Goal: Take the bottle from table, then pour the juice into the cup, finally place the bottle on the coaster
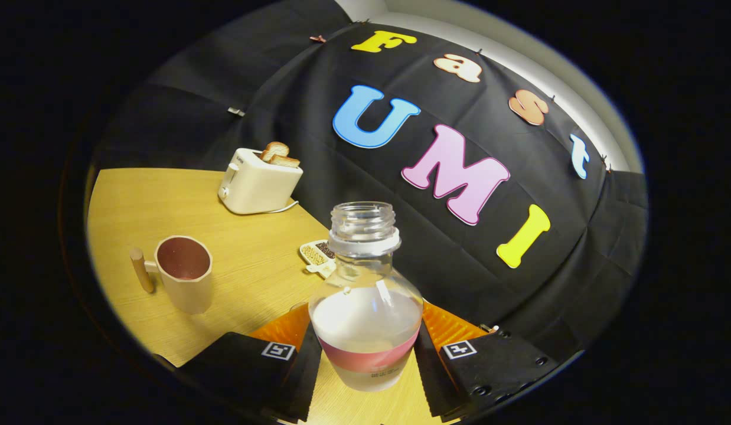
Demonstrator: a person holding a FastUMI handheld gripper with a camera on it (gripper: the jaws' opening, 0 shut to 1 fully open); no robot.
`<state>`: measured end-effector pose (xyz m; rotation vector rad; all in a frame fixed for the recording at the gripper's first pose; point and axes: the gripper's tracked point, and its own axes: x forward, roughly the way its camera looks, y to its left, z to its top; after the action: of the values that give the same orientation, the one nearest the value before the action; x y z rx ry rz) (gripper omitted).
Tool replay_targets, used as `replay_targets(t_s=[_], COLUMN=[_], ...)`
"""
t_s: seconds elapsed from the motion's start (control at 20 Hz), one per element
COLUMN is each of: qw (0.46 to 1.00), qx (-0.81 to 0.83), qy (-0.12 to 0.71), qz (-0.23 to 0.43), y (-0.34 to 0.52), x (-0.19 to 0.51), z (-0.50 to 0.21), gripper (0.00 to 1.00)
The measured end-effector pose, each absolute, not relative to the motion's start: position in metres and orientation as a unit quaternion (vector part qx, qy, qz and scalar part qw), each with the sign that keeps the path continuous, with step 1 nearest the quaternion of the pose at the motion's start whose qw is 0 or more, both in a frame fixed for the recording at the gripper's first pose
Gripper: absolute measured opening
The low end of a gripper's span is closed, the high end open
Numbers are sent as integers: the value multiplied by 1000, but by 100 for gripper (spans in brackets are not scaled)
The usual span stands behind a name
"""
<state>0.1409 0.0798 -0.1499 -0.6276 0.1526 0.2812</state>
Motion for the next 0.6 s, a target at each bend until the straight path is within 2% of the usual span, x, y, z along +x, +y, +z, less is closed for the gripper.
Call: replay_targets(t_s=[0.6], qw=[857], qx=[-477], qy=[67], qz=[184], y=[133], x=[143], z=[-173], gripper=[75])
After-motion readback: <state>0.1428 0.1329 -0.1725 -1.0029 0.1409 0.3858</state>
